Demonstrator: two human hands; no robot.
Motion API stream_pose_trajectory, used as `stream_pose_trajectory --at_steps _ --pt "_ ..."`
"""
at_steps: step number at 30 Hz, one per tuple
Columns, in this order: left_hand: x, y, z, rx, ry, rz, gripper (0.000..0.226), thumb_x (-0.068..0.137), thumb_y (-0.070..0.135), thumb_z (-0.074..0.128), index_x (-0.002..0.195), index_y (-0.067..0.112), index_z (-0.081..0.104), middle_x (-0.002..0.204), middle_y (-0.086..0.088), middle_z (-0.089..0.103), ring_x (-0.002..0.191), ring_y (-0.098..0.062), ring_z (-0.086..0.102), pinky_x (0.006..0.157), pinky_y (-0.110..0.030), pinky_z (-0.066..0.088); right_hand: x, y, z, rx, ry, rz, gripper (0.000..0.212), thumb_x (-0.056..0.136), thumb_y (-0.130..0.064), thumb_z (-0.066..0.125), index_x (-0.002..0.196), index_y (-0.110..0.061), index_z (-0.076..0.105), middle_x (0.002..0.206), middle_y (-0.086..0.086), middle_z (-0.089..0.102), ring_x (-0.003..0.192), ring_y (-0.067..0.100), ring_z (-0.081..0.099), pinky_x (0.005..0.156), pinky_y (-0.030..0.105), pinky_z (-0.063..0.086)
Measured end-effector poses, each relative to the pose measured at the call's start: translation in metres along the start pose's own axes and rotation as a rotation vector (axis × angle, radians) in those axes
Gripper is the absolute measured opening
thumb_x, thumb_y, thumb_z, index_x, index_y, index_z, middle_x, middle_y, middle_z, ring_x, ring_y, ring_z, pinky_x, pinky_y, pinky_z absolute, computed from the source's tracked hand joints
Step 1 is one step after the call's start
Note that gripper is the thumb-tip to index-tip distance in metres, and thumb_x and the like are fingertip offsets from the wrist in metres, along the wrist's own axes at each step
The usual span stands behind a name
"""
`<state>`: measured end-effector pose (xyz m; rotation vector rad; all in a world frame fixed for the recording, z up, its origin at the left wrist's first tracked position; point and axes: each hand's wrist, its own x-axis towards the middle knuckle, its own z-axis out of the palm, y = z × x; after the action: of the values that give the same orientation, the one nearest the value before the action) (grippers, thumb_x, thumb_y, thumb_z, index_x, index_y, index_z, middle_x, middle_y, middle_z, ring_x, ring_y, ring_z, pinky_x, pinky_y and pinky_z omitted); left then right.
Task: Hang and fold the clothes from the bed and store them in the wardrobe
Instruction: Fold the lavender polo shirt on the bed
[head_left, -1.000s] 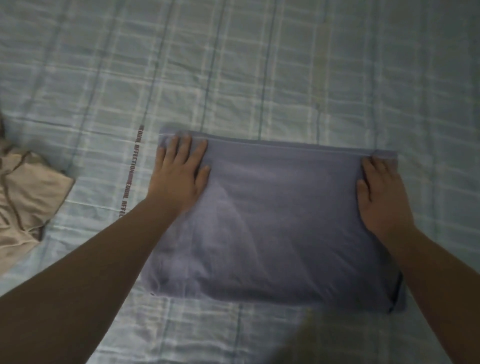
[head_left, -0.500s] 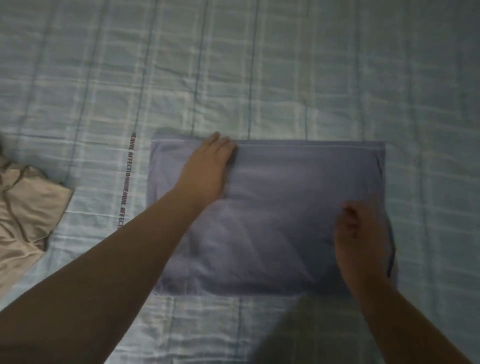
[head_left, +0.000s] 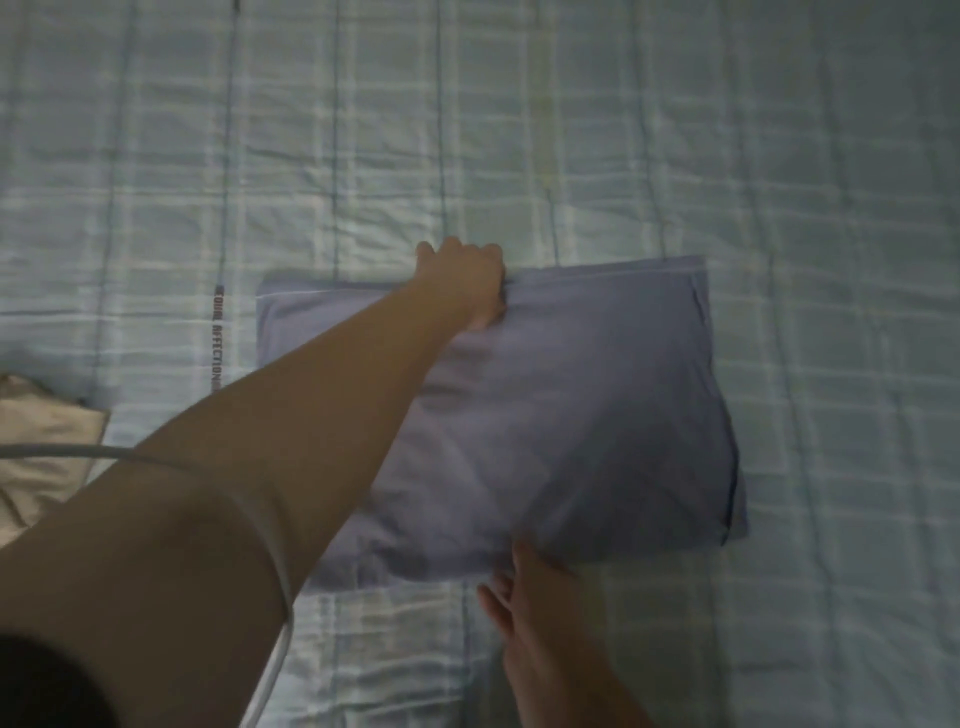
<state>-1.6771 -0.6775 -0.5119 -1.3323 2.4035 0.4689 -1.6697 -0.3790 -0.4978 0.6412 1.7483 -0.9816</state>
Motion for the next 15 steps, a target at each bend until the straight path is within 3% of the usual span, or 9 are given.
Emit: stream_pose_trajectory --at_steps 4,8,10,13,15 --pt "0.002 0.002 -0.016 0.015 -0.123 0.129 0.045 0.09 0.046 0.059 0.125 0.017 0.062 0.127 -0.014 0.058 0.118 -0.037 0.052 0.096 -0.045 0.044 -0.007 0.014 -0.004 0.033 0.081 0.021 0.025 0.093 -0.029 0.068 0.081 -0.01 0.056 0.057 0.008 0.047 0.05 0.021 0.05 0.047 0.028 0.05" --pt "-0.002 -0.001 -0.022 -0.044 -0.205 0.116 0.048 0.083 0.044 0.07 0.123 0.017 0.062 0.123 -0.007 0.063 0.112 -0.035 0.06 0.098 -0.048 0.047 -0.011 0.016 -0.002 0.129 0.034 0.033 0.033 0.097 -0.021 0.063 0.07 -0.018 0.044 0.053 0.001 0.036 0.036 0.011 0.032 0.038 0.02 0.034" --pt "-0.003 -0.005 -0.022 -0.079 -0.21 0.089 0.048 0.084 0.044 0.071 0.121 0.014 0.064 0.12 -0.008 0.065 0.108 -0.034 0.062 0.095 -0.044 0.048 -0.01 0.011 0.0 0.144 0.003 0.04 0.029 0.097 -0.021 0.061 0.073 -0.02 0.045 0.057 0.002 0.037 0.038 0.01 0.029 0.043 0.02 0.031" --pt "-0.003 -0.011 -0.02 -0.13 -0.206 0.127 0.032 0.089 0.043 0.067 0.1 0.013 0.067 0.107 -0.01 0.066 0.092 -0.03 0.059 0.079 -0.033 0.045 -0.011 0.009 0.002 0.111 -0.014 0.052 0.022 0.097 -0.02 0.06 0.079 -0.021 0.049 0.06 0.001 0.04 0.049 0.013 0.029 0.057 0.025 0.034" --pt "-0.006 -0.017 -0.022 -0.171 -0.203 0.147 0.026 0.092 0.043 0.063 0.089 0.018 0.06 0.098 -0.007 0.061 0.09 -0.027 0.056 0.078 -0.031 0.04 -0.013 0.007 0.005 0.075 -0.025 0.05 0.019 0.098 -0.018 0.058 0.08 -0.02 0.051 0.059 -0.002 0.041 0.05 0.013 0.029 0.062 0.026 0.035"
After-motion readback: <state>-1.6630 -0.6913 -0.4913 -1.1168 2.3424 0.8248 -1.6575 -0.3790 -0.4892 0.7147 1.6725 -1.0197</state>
